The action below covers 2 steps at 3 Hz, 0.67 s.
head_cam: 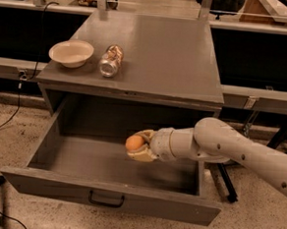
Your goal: Place orange into top drawer
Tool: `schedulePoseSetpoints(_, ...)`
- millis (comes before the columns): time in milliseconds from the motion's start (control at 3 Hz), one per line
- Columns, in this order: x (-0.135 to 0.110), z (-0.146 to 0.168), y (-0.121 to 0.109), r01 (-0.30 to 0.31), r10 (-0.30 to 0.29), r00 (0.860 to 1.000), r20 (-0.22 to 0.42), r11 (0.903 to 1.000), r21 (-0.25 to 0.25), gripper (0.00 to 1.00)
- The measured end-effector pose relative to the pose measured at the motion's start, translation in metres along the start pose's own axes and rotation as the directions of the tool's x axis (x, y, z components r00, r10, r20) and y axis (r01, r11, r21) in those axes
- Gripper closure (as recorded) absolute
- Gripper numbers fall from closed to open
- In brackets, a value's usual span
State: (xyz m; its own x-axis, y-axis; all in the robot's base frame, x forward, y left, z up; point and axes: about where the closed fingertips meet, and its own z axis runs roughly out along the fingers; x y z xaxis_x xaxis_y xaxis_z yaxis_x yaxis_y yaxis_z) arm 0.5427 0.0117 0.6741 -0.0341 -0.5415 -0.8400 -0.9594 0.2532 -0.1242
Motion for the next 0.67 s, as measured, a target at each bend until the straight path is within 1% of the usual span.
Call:
schedulePoseSetpoints(333, 0.020, 0.011, -0.002, -0.057, 0.057, 0.997, -0.055, 0.9984, 0.005, 1.00)
schedulePoseSetpoints(667, 0.035, 0.016, -0.007, -0.085, 0.083, 0.995, -0.055, 0.9960, -0.029, 1.00)
